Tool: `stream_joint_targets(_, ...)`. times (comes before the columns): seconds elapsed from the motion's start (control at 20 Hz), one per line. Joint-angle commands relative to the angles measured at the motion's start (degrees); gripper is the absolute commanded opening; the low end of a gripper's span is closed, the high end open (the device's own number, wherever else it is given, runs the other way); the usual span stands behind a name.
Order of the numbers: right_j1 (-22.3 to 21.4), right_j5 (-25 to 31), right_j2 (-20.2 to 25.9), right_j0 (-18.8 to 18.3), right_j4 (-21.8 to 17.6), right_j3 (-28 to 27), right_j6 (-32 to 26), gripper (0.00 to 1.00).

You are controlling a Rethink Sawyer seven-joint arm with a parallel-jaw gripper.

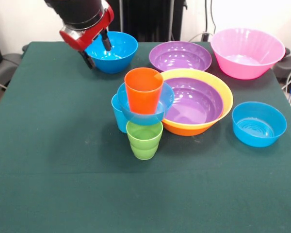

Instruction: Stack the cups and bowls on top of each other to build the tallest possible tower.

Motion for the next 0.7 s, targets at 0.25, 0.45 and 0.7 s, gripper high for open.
stream_joint_targets(0.25,-2.3,-6.7,-4.4,0.6,-9.3,10.2,3.5,1.0)
stream_joint_targets(0.45,-0.1,-11.9,-3.2,-0.9,-9.9,10.8,3.4,1.0)
stream_joint_targets(0.7,1.4,-17.5,-2.2,-1.9,-10.3,11.7,3.8,1.0)
